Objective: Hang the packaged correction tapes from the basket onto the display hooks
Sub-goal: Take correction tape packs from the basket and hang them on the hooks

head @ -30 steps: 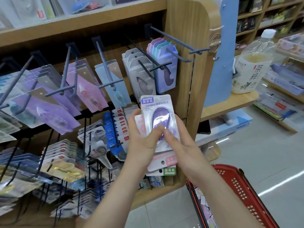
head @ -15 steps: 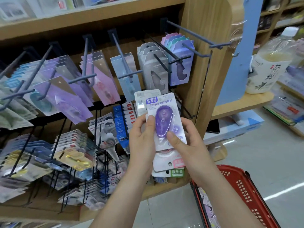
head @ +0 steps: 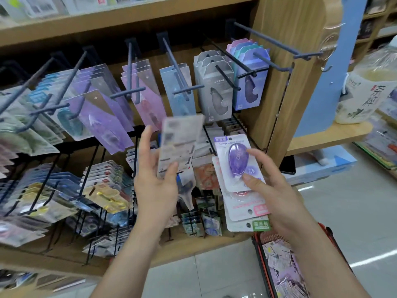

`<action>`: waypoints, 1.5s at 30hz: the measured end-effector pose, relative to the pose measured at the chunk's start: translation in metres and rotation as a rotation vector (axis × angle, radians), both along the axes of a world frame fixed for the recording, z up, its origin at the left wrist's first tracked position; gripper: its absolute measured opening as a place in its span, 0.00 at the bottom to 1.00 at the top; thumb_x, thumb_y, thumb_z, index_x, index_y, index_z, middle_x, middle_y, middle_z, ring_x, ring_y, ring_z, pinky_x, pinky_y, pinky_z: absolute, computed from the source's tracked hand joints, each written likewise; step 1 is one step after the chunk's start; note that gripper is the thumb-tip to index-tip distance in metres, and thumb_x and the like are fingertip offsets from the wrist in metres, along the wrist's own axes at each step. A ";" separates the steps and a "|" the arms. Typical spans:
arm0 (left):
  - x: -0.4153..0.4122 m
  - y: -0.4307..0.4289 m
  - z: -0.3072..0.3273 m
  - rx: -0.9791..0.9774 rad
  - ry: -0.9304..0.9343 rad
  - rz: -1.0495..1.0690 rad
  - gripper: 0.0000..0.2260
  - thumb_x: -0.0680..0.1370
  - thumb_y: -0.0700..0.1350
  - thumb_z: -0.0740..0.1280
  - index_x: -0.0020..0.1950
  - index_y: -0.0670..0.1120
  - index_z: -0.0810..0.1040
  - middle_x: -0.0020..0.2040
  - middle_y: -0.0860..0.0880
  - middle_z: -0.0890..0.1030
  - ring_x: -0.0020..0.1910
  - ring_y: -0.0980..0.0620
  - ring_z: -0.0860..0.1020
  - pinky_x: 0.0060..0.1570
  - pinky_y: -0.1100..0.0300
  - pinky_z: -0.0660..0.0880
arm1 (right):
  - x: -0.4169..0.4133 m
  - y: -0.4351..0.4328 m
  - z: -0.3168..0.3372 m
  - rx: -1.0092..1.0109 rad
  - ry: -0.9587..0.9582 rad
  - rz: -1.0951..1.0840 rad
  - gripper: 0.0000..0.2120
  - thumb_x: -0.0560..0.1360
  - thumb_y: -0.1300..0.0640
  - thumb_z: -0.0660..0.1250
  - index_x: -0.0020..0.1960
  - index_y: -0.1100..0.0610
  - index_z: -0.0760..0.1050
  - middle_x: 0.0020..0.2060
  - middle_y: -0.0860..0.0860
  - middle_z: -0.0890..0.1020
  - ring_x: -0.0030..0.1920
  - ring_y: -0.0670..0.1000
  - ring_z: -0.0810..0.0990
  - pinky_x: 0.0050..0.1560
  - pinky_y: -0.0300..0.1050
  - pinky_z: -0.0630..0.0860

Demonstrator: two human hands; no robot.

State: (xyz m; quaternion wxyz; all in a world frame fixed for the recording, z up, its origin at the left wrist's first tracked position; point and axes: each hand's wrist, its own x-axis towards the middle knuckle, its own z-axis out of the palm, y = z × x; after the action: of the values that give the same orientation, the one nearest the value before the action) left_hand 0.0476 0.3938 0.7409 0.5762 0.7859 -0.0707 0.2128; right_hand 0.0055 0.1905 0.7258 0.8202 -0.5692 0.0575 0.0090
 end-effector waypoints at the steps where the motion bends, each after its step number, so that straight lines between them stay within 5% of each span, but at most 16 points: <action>1: -0.001 0.005 0.000 0.048 -0.033 -0.029 0.41 0.76 0.28 0.66 0.73 0.68 0.60 0.57 0.65 0.79 0.60 0.63 0.77 0.60 0.66 0.74 | 0.001 0.000 -0.001 -0.057 0.006 0.026 0.22 0.78 0.65 0.66 0.59 0.39 0.79 0.55 0.50 0.85 0.51 0.53 0.84 0.49 0.50 0.83; 3: 0.000 0.010 0.001 0.195 -0.169 -0.093 0.37 0.72 0.23 0.66 0.70 0.59 0.71 0.58 0.58 0.80 0.59 0.64 0.78 0.60 0.64 0.75 | 0.002 0.005 0.000 -0.132 0.019 0.083 0.21 0.78 0.66 0.65 0.55 0.40 0.82 0.57 0.47 0.84 0.58 0.55 0.81 0.59 0.55 0.76; 7: 0.004 0.015 0.002 0.309 -0.382 -0.204 0.30 0.61 0.17 0.63 0.51 0.44 0.83 0.53 0.52 0.82 0.56 0.54 0.81 0.60 0.54 0.76 | 0.005 0.016 0.009 -0.026 0.075 0.182 0.20 0.77 0.67 0.59 0.51 0.46 0.83 0.56 0.54 0.84 0.51 0.56 0.84 0.48 0.49 0.78; 10: 0.007 0.018 0.001 0.346 -0.426 -0.182 0.26 0.61 0.16 0.63 0.48 0.40 0.85 0.51 0.47 0.84 0.55 0.49 0.81 0.61 0.55 0.73 | 0.008 0.019 0.007 0.060 0.114 0.227 0.13 0.81 0.58 0.60 0.51 0.50 0.83 0.58 0.58 0.83 0.50 0.56 0.83 0.44 0.46 0.79; 13: 0.007 0.020 0.002 0.351 -0.423 -0.162 0.23 0.65 0.18 0.65 0.48 0.42 0.85 0.53 0.47 0.83 0.58 0.47 0.78 0.63 0.55 0.72 | 0.005 0.022 0.007 0.029 0.098 0.260 0.17 0.71 0.37 0.70 0.53 0.48 0.81 0.55 0.57 0.84 0.49 0.55 0.83 0.47 0.49 0.79; 17: 0.001 0.020 0.009 0.301 -0.295 -0.164 0.26 0.71 0.23 0.64 0.49 0.54 0.86 0.62 0.50 0.79 0.65 0.52 0.75 0.65 0.62 0.69 | 0.004 0.025 0.006 -0.086 -0.018 0.226 0.22 0.62 0.48 0.77 0.55 0.46 0.79 0.57 0.57 0.83 0.47 0.55 0.83 0.47 0.49 0.78; 19: -0.002 0.019 0.013 0.201 -0.099 -0.145 0.33 0.72 0.22 0.61 0.48 0.61 0.85 0.67 0.56 0.75 0.69 0.57 0.72 0.67 0.65 0.68 | 0.004 0.029 0.009 -0.143 -0.056 0.163 0.19 0.64 0.52 0.78 0.53 0.46 0.79 0.54 0.53 0.83 0.45 0.53 0.82 0.45 0.48 0.78; 21: -0.004 0.017 0.016 -0.117 0.132 -0.125 0.35 0.71 0.20 0.57 0.48 0.60 0.85 0.66 0.56 0.77 0.67 0.57 0.74 0.64 0.59 0.73 | 0.003 0.033 0.012 -0.138 -0.110 0.122 0.16 0.68 0.60 0.78 0.53 0.49 0.79 0.50 0.46 0.83 0.43 0.48 0.82 0.40 0.42 0.78; 24: -0.006 0.014 0.025 -0.707 0.413 -0.116 0.18 0.77 0.28 0.59 0.55 0.45 0.81 0.50 0.46 0.84 0.44 0.52 0.82 0.43 0.57 0.80 | 0.000 0.038 0.015 -0.219 -0.185 0.085 0.15 0.71 0.67 0.74 0.54 0.53 0.78 0.46 0.39 0.81 0.40 0.40 0.80 0.37 0.35 0.77; 26: -0.006 0.014 0.027 -0.749 0.510 -0.104 0.07 0.81 0.39 0.64 0.56 0.42 0.80 0.45 0.45 0.85 0.40 0.50 0.82 0.39 0.57 0.80 | -0.001 0.041 0.015 -0.287 -0.240 0.086 0.17 0.70 0.66 0.76 0.54 0.50 0.78 0.50 0.42 0.81 0.43 0.41 0.80 0.39 0.36 0.77; 31: -0.007 0.017 0.032 -0.763 0.538 -0.041 0.05 0.79 0.43 0.66 0.46 0.43 0.80 0.42 0.44 0.84 0.39 0.49 0.81 0.43 0.53 0.77 | 0.003 0.048 0.011 -0.396 -0.276 0.125 0.17 0.66 0.55 0.75 0.52 0.40 0.79 0.55 0.50 0.79 0.51 0.51 0.80 0.50 0.49 0.79; 36: -0.011 0.028 0.035 -0.830 0.509 -0.043 0.04 0.80 0.44 0.64 0.50 0.44 0.77 0.44 0.44 0.84 0.40 0.48 0.81 0.44 0.53 0.77 | 0.012 0.061 0.009 -0.251 -0.315 0.177 0.08 0.74 0.47 0.67 0.51 0.44 0.80 0.51 0.44 0.82 0.53 0.46 0.80 0.52 0.36 0.74; 39: -0.016 0.045 0.041 -0.848 0.468 -0.058 0.06 0.74 0.45 0.68 0.48 0.43 0.77 0.41 0.44 0.83 0.34 0.47 0.80 0.30 0.56 0.79 | 0.015 0.075 0.008 -0.204 -0.302 0.194 0.14 0.73 0.35 0.64 0.51 0.42 0.80 0.52 0.45 0.83 0.53 0.47 0.80 0.54 0.39 0.74; 41: -0.021 0.060 0.044 -0.849 0.421 -0.033 0.09 0.70 0.43 0.69 0.48 0.42 0.79 0.41 0.44 0.83 0.34 0.49 0.80 0.30 0.58 0.79 | 0.018 0.084 0.007 -0.176 -0.303 0.225 0.21 0.71 0.28 0.64 0.52 0.42 0.80 0.54 0.47 0.83 0.56 0.51 0.80 0.58 0.47 0.74; 43: -0.027 0.077 0.046 -0.844 0.377 0.014 0.10 0.69 0.41 0.70 0.49 0.41 0.79 0.40 0.45 0.83 0.34 0.50 0.81 0.34 0.59 0.79 | 0.019 0.094 0.009 -0.181 -0.316 0.248 0.19 0.69 0.28 0.65 0.51 0.40 0.80 0.54 0.42 0.82 0.58 0.49 0.79 0.60 0.49 0.73; 45: -0.033 0.094 0.047 -0.821 0.360 0.072 0.09 0.68 0.41 0.70 0.47 0.41 0.79 0.38 0.46 0.83 0.33 0.51 0.80 0.34 0.60 0.79 | 0.021 0.107 0.015 -0.172 -0.309 0.300 0.08 0.70 0.39 0.71 0.48 0.39 0.80 0.50 0.37 0.81 0.53 0.41 0.79 0.54 0.40 0.74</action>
State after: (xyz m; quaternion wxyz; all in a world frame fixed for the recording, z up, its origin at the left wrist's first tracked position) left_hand 0.0142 0.4873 0.7884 0.8357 0.5186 0.1483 0.1031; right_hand 0.0268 0.2973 0.7409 0.7573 -0.6336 -0.1536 0.0384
